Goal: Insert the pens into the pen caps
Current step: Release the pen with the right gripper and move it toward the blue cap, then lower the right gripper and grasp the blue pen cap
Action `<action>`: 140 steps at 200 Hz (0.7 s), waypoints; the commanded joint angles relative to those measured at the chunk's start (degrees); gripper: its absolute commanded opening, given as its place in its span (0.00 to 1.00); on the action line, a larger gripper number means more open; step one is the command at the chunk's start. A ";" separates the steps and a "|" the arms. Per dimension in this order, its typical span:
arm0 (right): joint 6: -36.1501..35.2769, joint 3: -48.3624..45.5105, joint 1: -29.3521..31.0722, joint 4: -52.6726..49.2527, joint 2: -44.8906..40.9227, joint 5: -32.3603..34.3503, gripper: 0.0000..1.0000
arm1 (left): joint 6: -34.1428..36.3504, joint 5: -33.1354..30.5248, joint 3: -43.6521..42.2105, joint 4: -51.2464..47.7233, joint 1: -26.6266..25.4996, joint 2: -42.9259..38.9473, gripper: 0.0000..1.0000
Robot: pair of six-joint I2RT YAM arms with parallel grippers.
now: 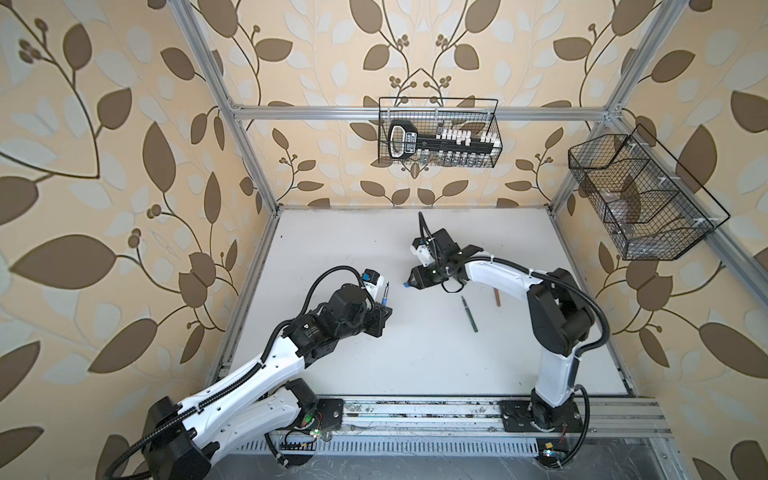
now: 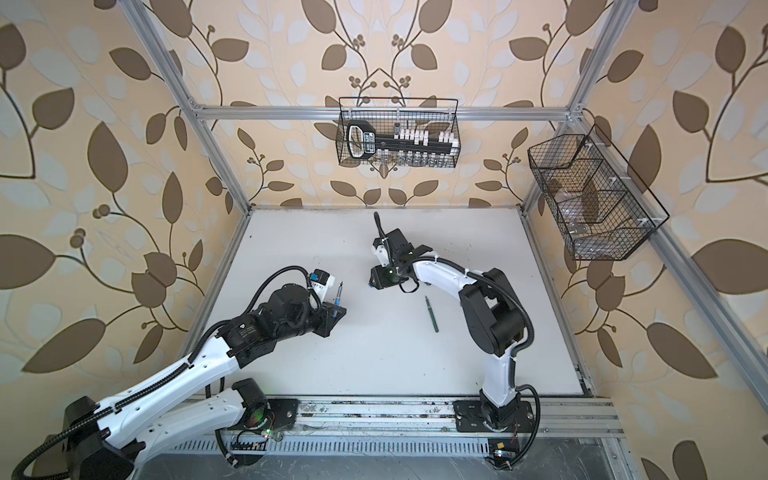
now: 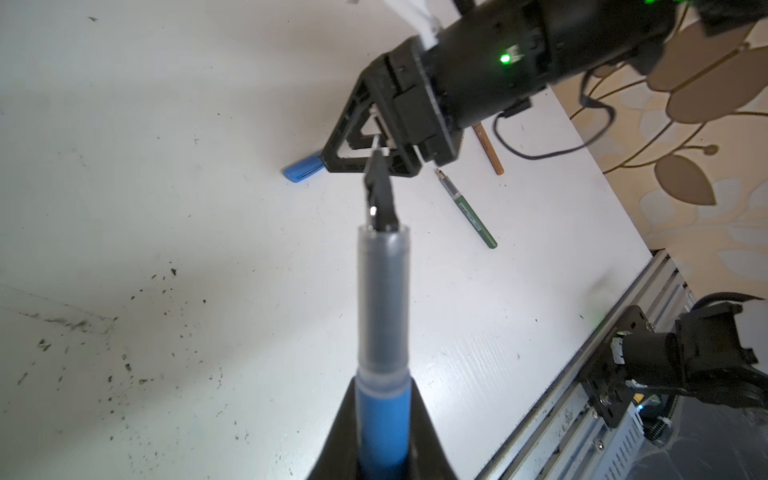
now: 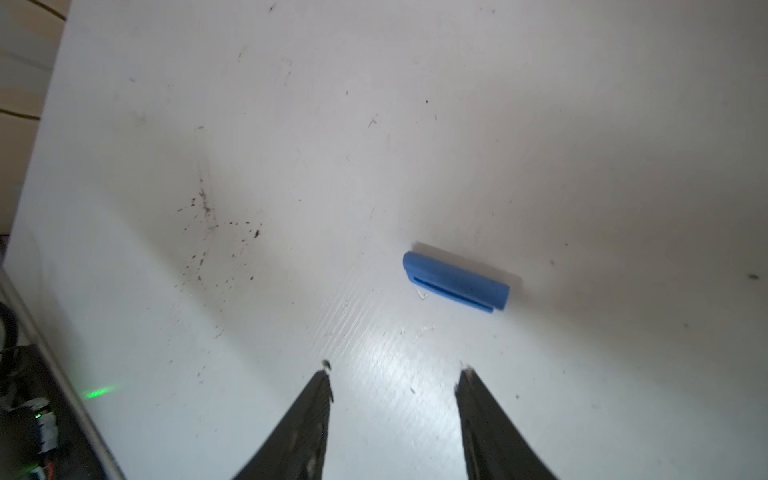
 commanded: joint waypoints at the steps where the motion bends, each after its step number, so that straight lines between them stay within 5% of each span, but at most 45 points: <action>1: -4.49 6.08 1.05 -3.73 4.49 2.36 0.51 | 1.52 -0.45 2.39 -3.58 -0.41 -1.69 0.16; 97: -7.35 12.32 -0.45 -8.51 14.01 -0.90 0.52 | 1.61 1.24 3.64 -4.40 -0.41 -0.95 0.11; 140: -5.37 7.85 0.23 -9.34 10.86 -2.50 0.52 | 1.66 0.99 3.56 -4.48 -0.41 -1.35 0.11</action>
